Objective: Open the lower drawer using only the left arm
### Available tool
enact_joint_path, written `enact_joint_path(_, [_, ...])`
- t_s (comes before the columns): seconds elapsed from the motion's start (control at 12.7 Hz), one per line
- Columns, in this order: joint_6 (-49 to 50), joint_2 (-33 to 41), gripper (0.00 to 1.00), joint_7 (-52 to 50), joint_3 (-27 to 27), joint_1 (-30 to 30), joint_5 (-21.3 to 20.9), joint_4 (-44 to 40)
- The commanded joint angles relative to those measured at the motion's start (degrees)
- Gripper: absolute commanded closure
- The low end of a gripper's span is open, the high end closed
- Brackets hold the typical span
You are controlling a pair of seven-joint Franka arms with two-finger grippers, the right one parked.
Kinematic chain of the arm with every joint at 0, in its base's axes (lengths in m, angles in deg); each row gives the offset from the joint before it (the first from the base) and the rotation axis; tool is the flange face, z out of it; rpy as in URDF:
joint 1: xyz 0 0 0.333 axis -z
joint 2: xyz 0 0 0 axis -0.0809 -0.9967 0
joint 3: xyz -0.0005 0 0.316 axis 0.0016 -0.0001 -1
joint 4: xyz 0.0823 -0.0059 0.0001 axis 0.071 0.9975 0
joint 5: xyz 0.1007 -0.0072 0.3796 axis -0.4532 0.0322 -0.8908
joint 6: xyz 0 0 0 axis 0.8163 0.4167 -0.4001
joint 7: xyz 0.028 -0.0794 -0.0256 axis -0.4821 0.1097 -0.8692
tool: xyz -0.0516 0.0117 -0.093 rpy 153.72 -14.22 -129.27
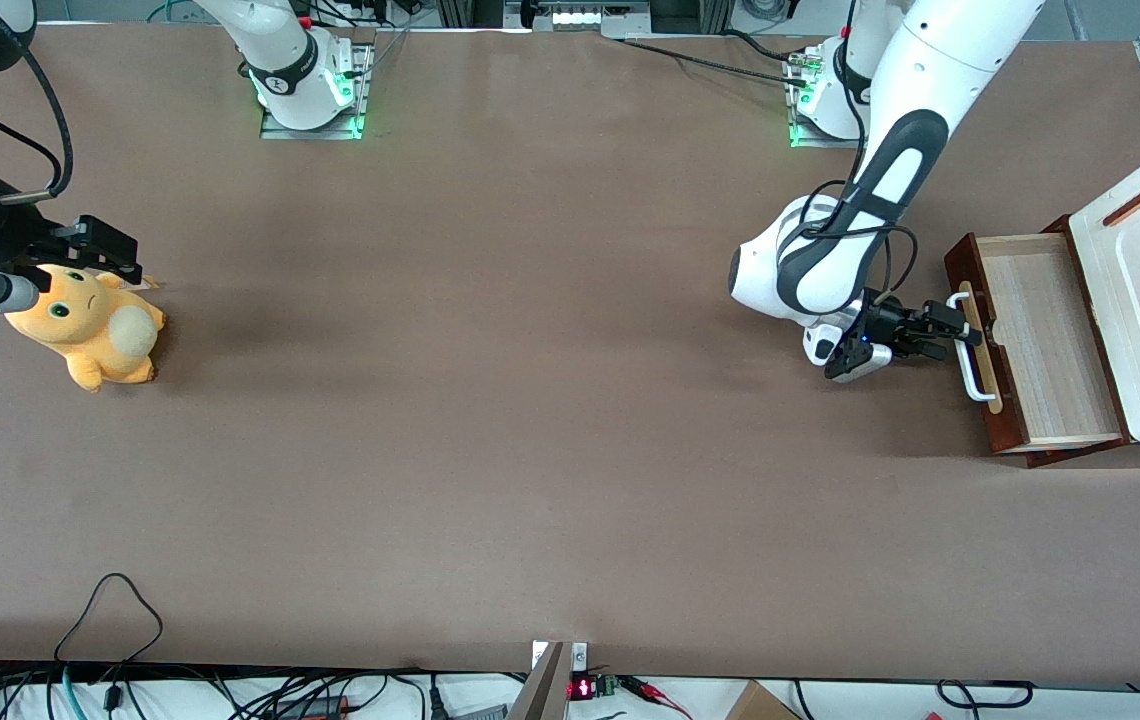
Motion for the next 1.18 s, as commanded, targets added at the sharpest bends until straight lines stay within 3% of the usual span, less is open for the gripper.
enact_joint_path(0.0, [-5.29, 7.39, 0.0, 5.52, 0.08, -0.77, 7.89, -0.07])
enact_joint_path(0.32, [-11.19, 16.35, 0.0, 19.57, 0.26, -2.88, 25.54, -4.8])
enact_joint_path(0.39, [-11.89, 19.07, 0.0, 22.73, 0.26, -3.93, 31.77, -6.3])
enact_joint_path(0.47, [-12.25, 21.01, 0.0, 26.77, 0.09, -4.38, 38.01, -8.83])
enact_joint_path(0.79, [-10.77, 27.26, 0.0, 38.31, -1.75, -6.57, 55.95, -14.47])
enact_joint_path(1.11, [-7.51, 28.06, 0.0, 57.07, -12.36, -6.58, 73.27, -22.21])
